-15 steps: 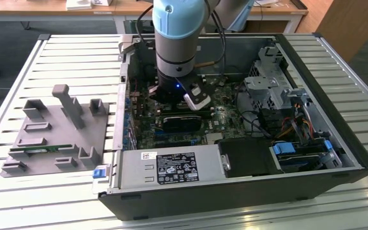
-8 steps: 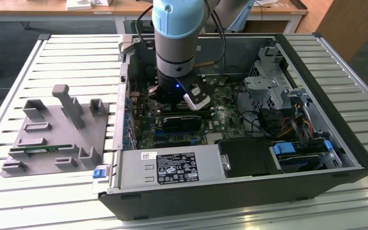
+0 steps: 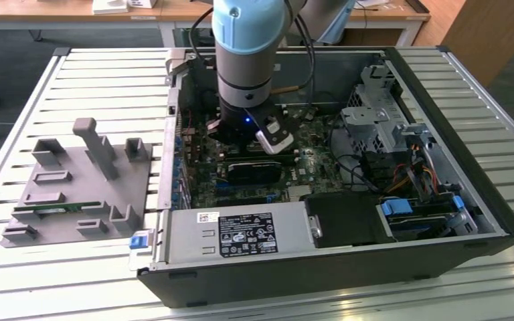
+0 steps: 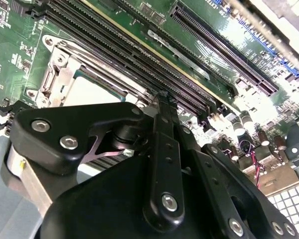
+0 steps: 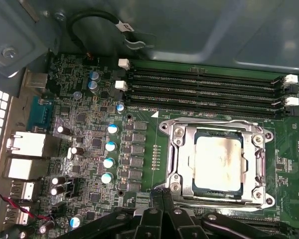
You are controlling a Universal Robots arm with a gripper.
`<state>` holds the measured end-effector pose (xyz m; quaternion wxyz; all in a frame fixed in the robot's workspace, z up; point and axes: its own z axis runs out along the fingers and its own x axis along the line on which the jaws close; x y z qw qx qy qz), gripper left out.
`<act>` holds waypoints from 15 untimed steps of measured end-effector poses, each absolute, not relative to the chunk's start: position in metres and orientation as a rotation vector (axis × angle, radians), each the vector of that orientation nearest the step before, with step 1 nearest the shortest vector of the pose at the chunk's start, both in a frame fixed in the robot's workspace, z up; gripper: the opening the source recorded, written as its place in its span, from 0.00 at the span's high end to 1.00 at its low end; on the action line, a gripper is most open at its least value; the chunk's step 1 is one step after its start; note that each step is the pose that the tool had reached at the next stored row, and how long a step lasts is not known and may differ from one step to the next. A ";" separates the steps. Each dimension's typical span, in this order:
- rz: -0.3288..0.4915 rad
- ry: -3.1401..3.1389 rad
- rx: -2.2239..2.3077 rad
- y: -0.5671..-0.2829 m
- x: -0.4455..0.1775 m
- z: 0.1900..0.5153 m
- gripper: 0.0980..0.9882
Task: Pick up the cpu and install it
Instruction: 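Install the second cpu locking lever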
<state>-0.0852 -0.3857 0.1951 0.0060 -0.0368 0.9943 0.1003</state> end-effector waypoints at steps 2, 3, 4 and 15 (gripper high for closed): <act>0.313 3.112 -0.115 -0.385 -0.085 0.195 0.99; 0.312 3.112 -0.115 -0.384 -0.085 0.195 0.99; 0.312 3.112 -0.116 -0.383 -0.086 0.195 0.99; 0.310 3.112 -0.119 -0.377 -0.091 0.196 0.99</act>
